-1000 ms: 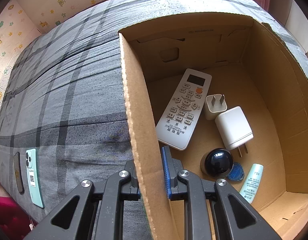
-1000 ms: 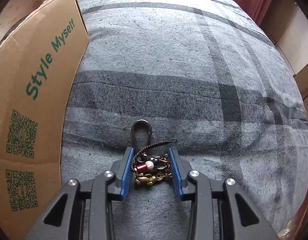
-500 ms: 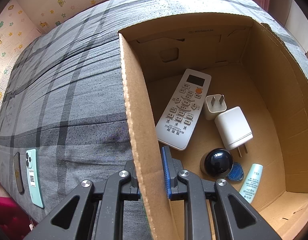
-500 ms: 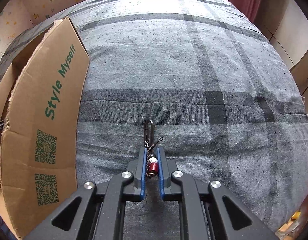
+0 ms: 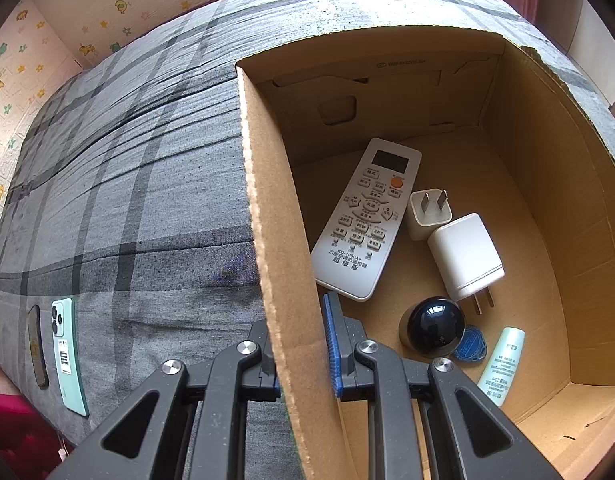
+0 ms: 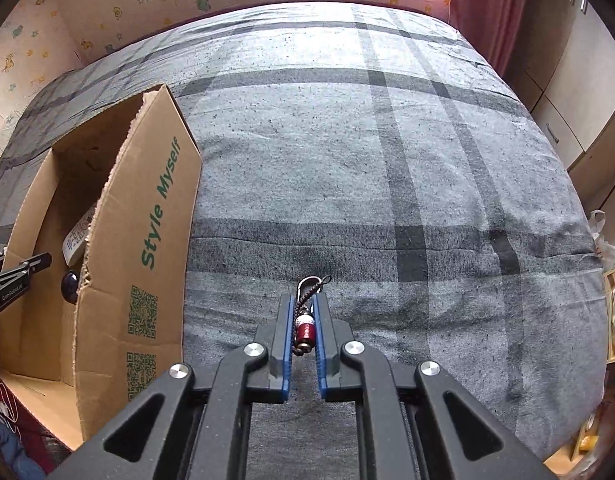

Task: Organize rigid objects
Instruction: 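Lift and carry the keychain with the right gripper over the box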

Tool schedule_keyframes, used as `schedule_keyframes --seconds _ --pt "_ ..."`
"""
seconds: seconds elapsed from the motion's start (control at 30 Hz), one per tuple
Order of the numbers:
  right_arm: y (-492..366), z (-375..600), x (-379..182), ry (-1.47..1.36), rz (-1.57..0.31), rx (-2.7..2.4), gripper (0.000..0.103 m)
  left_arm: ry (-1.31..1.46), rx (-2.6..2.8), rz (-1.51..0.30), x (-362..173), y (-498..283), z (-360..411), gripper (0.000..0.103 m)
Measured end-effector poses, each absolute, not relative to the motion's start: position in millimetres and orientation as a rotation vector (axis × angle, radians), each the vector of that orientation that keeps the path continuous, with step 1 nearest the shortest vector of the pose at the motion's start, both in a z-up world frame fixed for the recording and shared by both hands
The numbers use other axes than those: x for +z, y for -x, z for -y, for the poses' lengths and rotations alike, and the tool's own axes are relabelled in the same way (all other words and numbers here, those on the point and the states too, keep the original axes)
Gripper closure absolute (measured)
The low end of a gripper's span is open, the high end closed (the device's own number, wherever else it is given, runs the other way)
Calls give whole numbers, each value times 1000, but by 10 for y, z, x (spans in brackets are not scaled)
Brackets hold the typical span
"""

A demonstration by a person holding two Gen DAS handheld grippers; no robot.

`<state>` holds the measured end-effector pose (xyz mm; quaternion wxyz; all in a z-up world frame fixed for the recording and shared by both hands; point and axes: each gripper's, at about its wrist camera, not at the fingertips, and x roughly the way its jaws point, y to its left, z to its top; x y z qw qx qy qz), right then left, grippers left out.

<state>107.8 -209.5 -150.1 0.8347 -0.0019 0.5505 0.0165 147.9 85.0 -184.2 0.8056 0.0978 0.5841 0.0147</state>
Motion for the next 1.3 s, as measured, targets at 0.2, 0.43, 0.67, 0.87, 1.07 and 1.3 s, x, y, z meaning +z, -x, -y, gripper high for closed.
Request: schedule_keyframes --seconds 0.2,0.43,0.67,0.87,1.07,1.3 --pt "-1131 2040 -1275 26 -1125 50 95 -206 31 -1251 -1838 -1482 -853 83" --pt "-1163 1941 -971 57 -1080 72 95 -206 31 -1250 -1839 -1482 -854 83" --pt "-1219 1808 -628 89 -1019 97 95 -208 29 -1252 -1826 -1490 -838 83" --pt "-1276 1646 -375 114 -971 134 95 -205 28 -1252 -1824 -1489 -851 83" --pt "-1336 1400 -221 134 -938 181 96 -204 28 -1252 -1824 -1488 -850 83" --pt "-1399 1056 -99 155 -909 253 95 -202 26 -1252 -1819 -1485 -847 83"
